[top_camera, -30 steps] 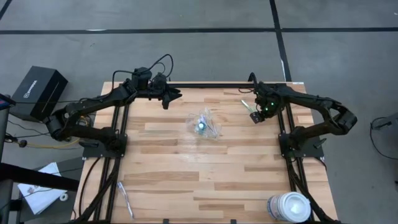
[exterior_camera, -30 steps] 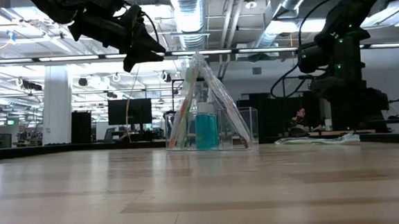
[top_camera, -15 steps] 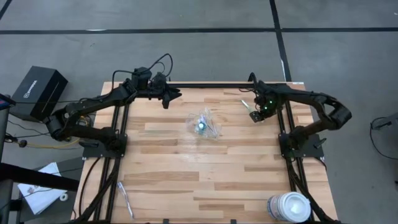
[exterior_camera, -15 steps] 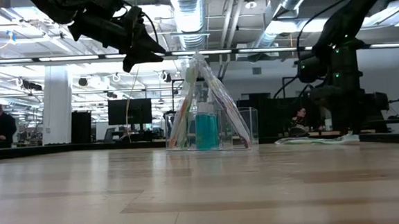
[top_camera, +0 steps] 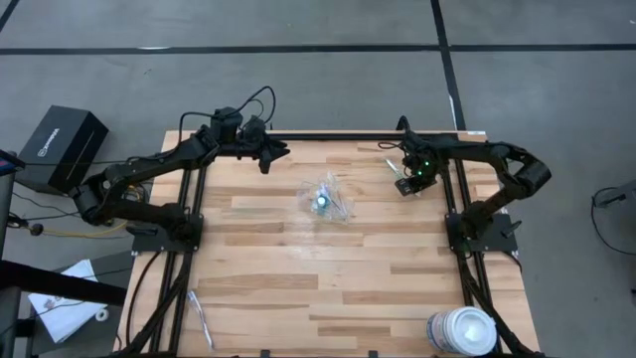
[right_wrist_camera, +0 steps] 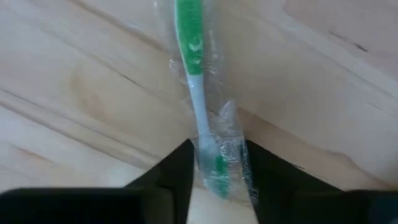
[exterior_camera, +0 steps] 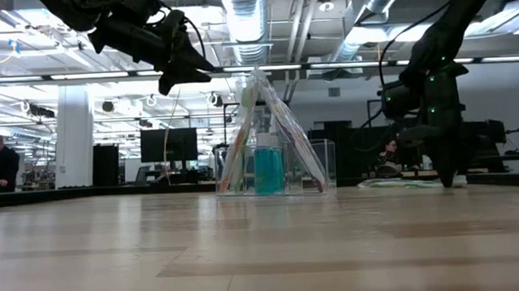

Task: Pick & Place toothbrushing station
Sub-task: Put the green toothbrush into the transparent organizer

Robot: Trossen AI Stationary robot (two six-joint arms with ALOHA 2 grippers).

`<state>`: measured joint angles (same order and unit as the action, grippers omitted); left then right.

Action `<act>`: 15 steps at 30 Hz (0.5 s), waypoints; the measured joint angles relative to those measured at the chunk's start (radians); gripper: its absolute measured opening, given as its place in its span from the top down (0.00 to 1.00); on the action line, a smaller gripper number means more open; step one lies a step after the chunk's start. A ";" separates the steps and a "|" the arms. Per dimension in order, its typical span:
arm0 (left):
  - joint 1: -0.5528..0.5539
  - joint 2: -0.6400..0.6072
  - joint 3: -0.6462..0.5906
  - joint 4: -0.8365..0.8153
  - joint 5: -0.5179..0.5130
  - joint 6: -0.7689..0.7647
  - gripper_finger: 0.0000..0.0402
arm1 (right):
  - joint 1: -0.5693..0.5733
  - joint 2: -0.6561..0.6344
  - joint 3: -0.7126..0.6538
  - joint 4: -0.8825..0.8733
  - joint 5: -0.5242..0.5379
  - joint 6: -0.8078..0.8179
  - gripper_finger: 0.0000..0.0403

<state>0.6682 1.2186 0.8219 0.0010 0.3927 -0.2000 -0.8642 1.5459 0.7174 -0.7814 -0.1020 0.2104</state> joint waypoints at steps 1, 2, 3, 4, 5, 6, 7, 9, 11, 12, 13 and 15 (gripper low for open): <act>0.000 0.000 0.000 -0.004 0.000 0.000 0.66 | -0.001 -0.006 0.000 0.000 0.003 0.004 0.73; 0.000 0.000 0.000 -0.006 0.000 0.001 0.66 | -0.001 -0.013 -0.001 0.000 0.008 0.007 0.77; 0.000 0.000 0.000 -0.009 0.000 0.002 0.66 | -0.004 -0.022 -0.003 0.001 0.009 0.007 0.82; 0.000 0.000 0.000 -0.011 0.000 0.003 0.66 | -0.005 -0.029 -0.005 0.004 0.004 0.008 0.87; 0.000 0.000 0.000 -0.013 0.000 0.003 0.66 | -0.006 -0.036 -0.005 0.012 -0.011 0.009 0.93; 0.000 0.000 0.000 -0.013 0.000 0.005 0.66 | -0.007 -0.042 -0.004 0.024 -0.038 0.008 0.96; 0.000 0.000 0.000 -0.013 0.000 0.006 0.66 | -0.008 -0.047 -0.003 0.028 -0.064 0.012 0.97; 0.000 0.000 0.000 -0.014 0.000 0.008 0.66 | -0.008 -0.058 -0.004 0.016 -0.127 0.036 0.95; 0.000 0.000 0.000 -0.015 0.000 0.008 0.66 | -0.007 -0.070 0.002 0.015 -0.191 0.070 0.96; 0.000 0.000 0.000 -0.015 0.000 0.008 0.66 | -0.004 -0.083 0.007 0.016 -0.239 0.091 0.97; 0.000 0.000 0.000 -0.016 0.000 0.008 0.66 | 0.001 -0.100 0.013 0.022 -0.295 0.113 0.98; 0.000 0.000 0.000 -0.017 0.000 0.008 0.66 | 0.016 -0.139 0.026 0.049 -0.396 0.174 0.98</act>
<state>0.6682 1.2186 0.8219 -0.0162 0.3930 -0.1925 -0.8478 1.4065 0.7438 -0.7327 -0.4982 0.3847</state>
